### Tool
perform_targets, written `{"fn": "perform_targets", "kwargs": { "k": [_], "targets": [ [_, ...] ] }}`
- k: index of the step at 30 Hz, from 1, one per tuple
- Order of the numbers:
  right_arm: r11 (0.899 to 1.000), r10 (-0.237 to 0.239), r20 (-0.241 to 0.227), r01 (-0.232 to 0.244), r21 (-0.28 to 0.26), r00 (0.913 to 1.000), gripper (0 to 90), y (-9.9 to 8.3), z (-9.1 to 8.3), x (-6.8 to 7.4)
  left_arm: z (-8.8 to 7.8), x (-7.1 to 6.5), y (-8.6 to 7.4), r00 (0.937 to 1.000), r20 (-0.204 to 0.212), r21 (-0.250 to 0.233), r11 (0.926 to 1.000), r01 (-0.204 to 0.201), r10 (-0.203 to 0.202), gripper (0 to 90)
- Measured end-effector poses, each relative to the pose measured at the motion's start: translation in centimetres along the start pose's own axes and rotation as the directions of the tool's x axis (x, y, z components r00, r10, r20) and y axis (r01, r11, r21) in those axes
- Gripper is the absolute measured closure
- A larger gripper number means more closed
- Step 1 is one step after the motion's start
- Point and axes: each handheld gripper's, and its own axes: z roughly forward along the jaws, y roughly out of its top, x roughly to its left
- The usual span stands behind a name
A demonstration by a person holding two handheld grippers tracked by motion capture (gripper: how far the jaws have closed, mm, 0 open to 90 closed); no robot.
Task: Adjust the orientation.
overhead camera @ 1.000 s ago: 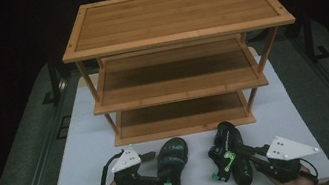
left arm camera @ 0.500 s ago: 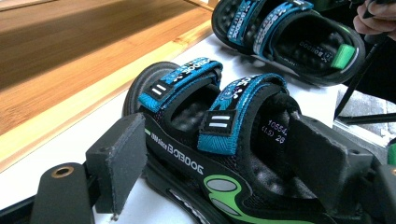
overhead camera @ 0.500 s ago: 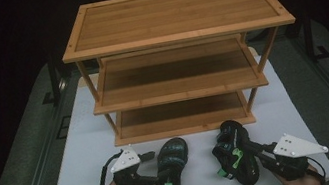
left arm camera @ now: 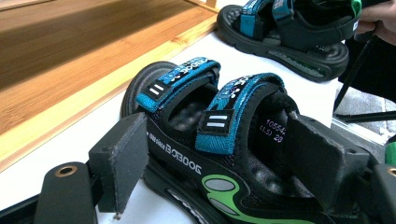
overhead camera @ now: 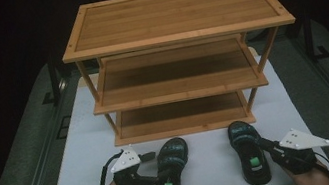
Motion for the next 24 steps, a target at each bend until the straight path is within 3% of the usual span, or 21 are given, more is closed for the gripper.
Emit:
{"fn": "perform_targets", "kwargs": {
  "k": [5,13,18,24],
  "targets": [
    [0.998,0.053,-0.003,-0.053,0.023,0.9986,82.4,-0.7,0.1,-1.3,0.0,-0.1,0.0,1.0000,0.000,0.001,1.0000,-0.004,0.004,22.4],
    [0.998,0.054,0.014,-0.054,0.020,0.9984,75.8,-0.7,-0.4,-1.5,0.0,-0.1,0.0,0.9999,-0.004,0.003,1.0000,-0.009,0.009,22.4],
    [0.996,0.086,0.001,-0.086,-0.023,0.9963,72.2,-0.6,-1.3,-1.9,-0.1,-0.2,0.0,0.9999,-0.008,0.004,1.0000,-0.009,0.009,22.4],
    [0.994,0.074,-0.029,-0.076,-0.073,0.9968,70.2,-0.2,-2.1,-1.4,-0.1,-0.3,0.1,0.9998,-0.015,0.003,0.9999,-0.015,0.015,22.8]
  ]
}}
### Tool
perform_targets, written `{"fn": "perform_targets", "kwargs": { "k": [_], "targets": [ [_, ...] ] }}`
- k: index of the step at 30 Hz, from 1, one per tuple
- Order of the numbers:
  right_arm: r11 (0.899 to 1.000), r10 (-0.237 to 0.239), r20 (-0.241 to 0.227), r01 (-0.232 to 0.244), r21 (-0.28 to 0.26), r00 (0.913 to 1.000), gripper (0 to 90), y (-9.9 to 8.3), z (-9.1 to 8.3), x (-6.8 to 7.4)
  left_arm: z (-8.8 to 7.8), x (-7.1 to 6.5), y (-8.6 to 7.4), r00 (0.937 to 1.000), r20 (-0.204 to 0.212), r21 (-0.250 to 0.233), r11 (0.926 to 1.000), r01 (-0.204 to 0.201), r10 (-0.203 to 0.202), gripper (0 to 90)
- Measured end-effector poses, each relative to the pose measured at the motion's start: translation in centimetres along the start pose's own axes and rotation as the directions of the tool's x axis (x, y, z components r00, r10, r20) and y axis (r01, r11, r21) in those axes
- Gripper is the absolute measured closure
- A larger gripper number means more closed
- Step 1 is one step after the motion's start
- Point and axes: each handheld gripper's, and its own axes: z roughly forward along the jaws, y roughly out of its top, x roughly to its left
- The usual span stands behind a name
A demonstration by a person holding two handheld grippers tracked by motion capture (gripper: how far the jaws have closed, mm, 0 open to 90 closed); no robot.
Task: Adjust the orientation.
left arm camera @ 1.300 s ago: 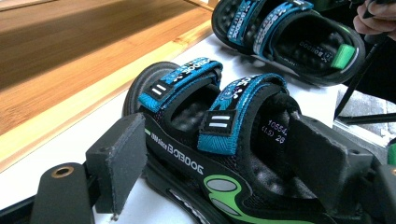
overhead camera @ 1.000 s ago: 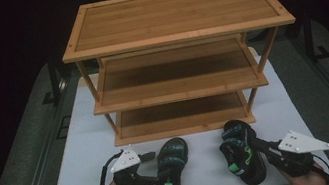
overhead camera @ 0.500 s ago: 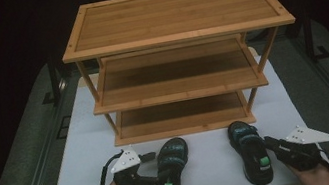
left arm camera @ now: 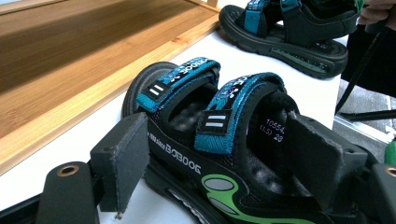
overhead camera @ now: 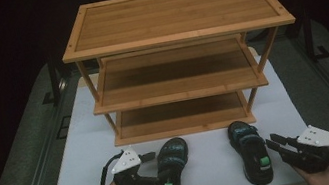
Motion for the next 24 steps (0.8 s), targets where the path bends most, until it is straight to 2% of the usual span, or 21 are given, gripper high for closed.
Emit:
{"fn": "perform_targets", "kwargs": {
  "k": [9,14,18,24],
  "targets": [
    [0.999,0.001,-0.057,-0.003,-0.033,0.9984,64.8,0.3,-0.2,0.5,-0.1,0.0,0.0,1.0000,-0.004,0.002,1.0000,-0.004,0.004,22.9],
    [0.999,-0.017,-0.081,0.014,-0.028,0.9966,61.2,0.4,0.2,1.0,-0.1,-0.1,0.1,0.9999,-0.006,0.002,0.9999,-0.011,0.011,23.6],
    [1.000,-0.025,-0.082,0.024,-0.011,0.9964,57.1,0.4,0.7,1.4,-0.1,-0.1,0.1,1.0000,-0.003,0.003,1.0000,-0.009,0.009,23.9],
    [1.000,-0.014,-0.073,0.014,-0.002,0.9973,55.2,0.3,1.0,1.5,-0.1,-0.1,0.1,1.0000,0.001,0.005,1.0000,-0.008,0.008,25.6]
  ]
}}
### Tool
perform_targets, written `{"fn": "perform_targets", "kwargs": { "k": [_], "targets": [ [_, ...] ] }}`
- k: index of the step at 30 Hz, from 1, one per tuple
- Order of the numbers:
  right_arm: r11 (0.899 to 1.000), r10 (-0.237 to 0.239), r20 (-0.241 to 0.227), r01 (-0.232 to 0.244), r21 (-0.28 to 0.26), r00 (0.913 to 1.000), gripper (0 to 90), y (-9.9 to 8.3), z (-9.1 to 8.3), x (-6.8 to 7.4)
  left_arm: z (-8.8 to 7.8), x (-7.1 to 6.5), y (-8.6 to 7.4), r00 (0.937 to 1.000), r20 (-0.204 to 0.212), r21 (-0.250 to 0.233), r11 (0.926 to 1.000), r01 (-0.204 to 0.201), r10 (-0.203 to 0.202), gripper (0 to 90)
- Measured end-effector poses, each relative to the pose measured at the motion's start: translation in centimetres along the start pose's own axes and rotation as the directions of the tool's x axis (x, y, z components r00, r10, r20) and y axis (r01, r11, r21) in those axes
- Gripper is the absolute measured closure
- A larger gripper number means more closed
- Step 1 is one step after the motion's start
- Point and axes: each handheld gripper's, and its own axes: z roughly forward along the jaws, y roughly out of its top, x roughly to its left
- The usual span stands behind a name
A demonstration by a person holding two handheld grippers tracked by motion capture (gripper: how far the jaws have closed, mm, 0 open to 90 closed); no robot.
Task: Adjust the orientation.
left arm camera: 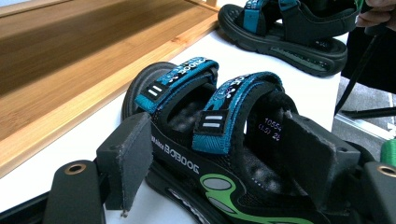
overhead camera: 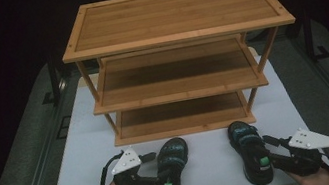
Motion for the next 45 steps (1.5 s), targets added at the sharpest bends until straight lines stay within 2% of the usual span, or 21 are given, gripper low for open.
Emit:
{"fn": "perform_targets", "kwargs": {
  "k": [8,11,15,19,27,34,41,45],
  "targets": [
    [1.000,0.012,0.014,-0.012,0.004,0.9998,51.2,0.0,0.5,0.1,0.1,0.0,0.0,0.9999,0.014,0.008,1.0000,-0.003,0.003,32.3],
    [0.999,0.037,0.009,-0.037,0.014,0.9993,49.1,0.0,0.9,0.1,0.2,0.0,-0.1,0.9999,0.010,0.013,0.9999,-0.002,0.002,34.2],
    [0.999,0.037,0.010,-0.037,0.019,0.9993,47.2,0.1,1.2,0.2,0.2,0.1,-0.1,0.9999,0.014,0.023,0.9997,-0.006,0.005,38.8],
    [0.998,0.052,0.005,-0.052,0.028,0.9987,44.4,0.1,1.3,0.1,0.3,-0.1,0.1,0.9996,-0.004,0.034,0.9990,-0.028,0.028,38.7],
    [0.997,0.075,-0.002,-0.075,0.036,0.9972,41.4,0.1,1.6,-0.1,0.5,-0.1,0.0,0.9998,0.004,0.038,0.9991,-0.017,0.017,41.0],
    [0.996,0.065,0.032,-0.066,0.053,0.9974,42.7,0.2,2.0,0.0,0.6,-0.1,0.0,0.9999,-0.014,0.053,0.9986,-0.004,0.005,43.9],
    [0.996,0.065,0.048,-0.067,0.054,0.9968,45.1,0.2,2.1,0.0,0.6,0.0,0.0,0.9997,-0.022,0.056,0.9984,-0.011,0.012,48.7],
    [0.996,0.066,0.059,-0.069,0.055,0.9961,48.2,0.2,2.2,0.0,0.6,-0.2,0.1,0.9990,-0.042,0.059,0.9982,-0.014,0.016,52.9]
  ]
}}
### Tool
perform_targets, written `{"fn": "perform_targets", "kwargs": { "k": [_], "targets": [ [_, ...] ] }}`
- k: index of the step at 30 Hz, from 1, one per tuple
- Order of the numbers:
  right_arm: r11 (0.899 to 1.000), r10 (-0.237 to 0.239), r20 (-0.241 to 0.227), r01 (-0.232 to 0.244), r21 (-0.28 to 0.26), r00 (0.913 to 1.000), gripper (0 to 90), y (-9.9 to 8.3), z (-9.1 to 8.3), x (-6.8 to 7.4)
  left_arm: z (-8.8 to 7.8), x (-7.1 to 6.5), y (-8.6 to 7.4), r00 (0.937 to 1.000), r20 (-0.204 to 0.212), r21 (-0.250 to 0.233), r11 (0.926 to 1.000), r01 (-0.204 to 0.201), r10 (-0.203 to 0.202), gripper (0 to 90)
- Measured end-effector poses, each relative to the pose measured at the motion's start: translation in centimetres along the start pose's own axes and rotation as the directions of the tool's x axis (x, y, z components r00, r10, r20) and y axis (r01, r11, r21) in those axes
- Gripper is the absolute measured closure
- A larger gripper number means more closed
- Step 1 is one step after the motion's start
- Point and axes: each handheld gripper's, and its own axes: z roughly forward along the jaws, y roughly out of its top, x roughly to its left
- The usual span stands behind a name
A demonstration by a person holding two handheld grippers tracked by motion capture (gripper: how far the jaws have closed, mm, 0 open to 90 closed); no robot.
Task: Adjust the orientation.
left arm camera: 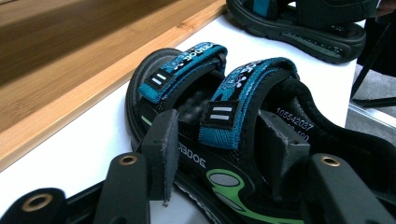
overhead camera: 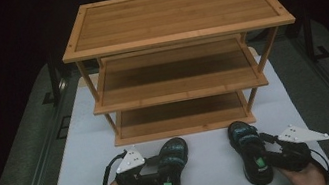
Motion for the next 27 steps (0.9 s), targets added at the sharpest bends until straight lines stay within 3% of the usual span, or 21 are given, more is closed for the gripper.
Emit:
{"fn": "perform_targets", "kwargs": {
  "k": [5,17,24,27],
  "targets": [
    [1.000,-0.017,0.029,0.016,0.008,0.9995,57.5,-0.13,0.03,-0.17,-0.13,0.02,-0.02,1.0000,-0.009,-0.008,1.0000,0.002,-0.002,58.3],
    [1.000,-0.010,0.043,0.010,0.014,0.9990,73.4,-0.22,-0.18,-0.56,-0.59,0.59,-0.30,0.9993,-0.008,-0.026,0.9990,0.037,-0.038,70.5],
    [1.000,-0.011,0.048,0.010,0.016,0.9988,76.2,-0.06,-0.27,-0.37,-0.70,0.82,-0.36,0.9987,-0.001,-0.034,0.9981,0.051,-0.051,73.9],
    [1.000,0.005,0.017,-0.005,0.007,0.9998,76.9,-0.06,-0.38,-0.27,-0.74,0.68,-0.32,0.9986,-0.006,-0.042,0.9977,0.053,-0.053,75.2]
  ]
}}
